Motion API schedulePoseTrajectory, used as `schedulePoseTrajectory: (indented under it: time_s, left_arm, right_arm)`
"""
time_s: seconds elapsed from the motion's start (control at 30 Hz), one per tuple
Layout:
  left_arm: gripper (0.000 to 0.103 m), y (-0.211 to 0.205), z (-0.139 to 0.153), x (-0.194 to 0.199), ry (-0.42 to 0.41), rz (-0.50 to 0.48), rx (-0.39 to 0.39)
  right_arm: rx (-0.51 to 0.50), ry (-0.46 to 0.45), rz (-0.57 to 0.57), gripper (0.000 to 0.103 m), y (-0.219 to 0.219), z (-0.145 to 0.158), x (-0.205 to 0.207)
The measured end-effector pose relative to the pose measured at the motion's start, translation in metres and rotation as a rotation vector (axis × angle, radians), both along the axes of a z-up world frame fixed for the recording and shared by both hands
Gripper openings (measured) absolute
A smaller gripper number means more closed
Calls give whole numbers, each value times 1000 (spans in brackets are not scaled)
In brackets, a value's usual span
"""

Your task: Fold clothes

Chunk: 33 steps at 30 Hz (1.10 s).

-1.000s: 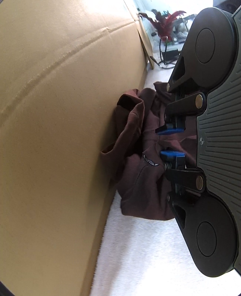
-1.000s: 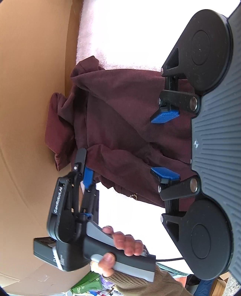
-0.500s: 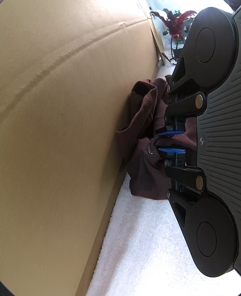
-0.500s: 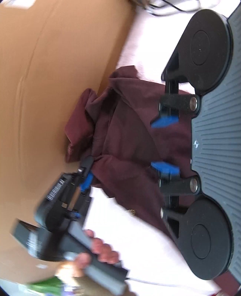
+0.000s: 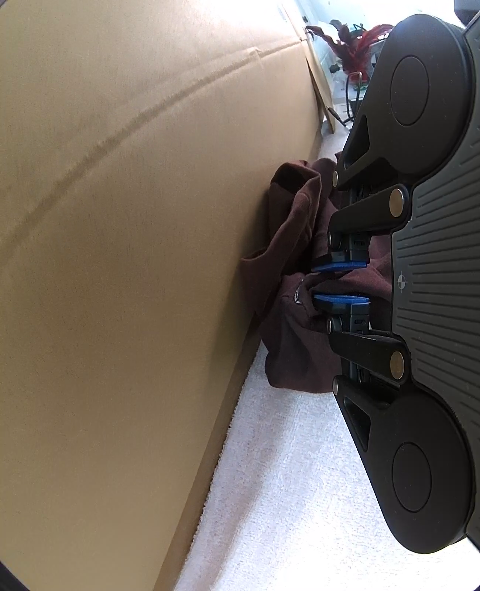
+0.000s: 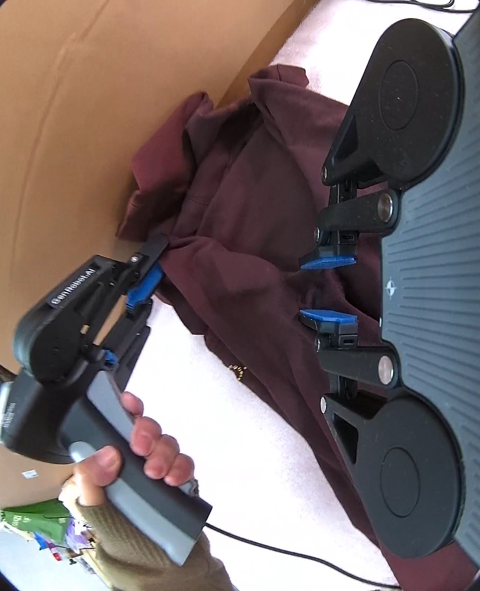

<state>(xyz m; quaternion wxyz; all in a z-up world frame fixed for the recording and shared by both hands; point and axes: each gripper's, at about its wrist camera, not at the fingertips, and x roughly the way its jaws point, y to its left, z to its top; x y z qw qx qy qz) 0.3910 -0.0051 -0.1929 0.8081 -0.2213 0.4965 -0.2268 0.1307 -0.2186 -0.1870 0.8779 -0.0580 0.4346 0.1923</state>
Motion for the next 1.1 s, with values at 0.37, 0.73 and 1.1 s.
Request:
schedulePoseTrajectory:
  time_s: [0.37, 0.73, 1.1]
  left_arm:
    - [25, 12, -10, 9, 22, 16, -18]
    - [57, 30, 18, -18, -20, -48, -95]
    - [70, -22, -11, -75, 44, -190, -87]
  right_arm:
    - [343, 138, -371, 6, -61, -14, 0]
    - [425, 77, -225, 10, -39, 16, -13]
    - [363, 167, -140, 25, 8, -3, -6]
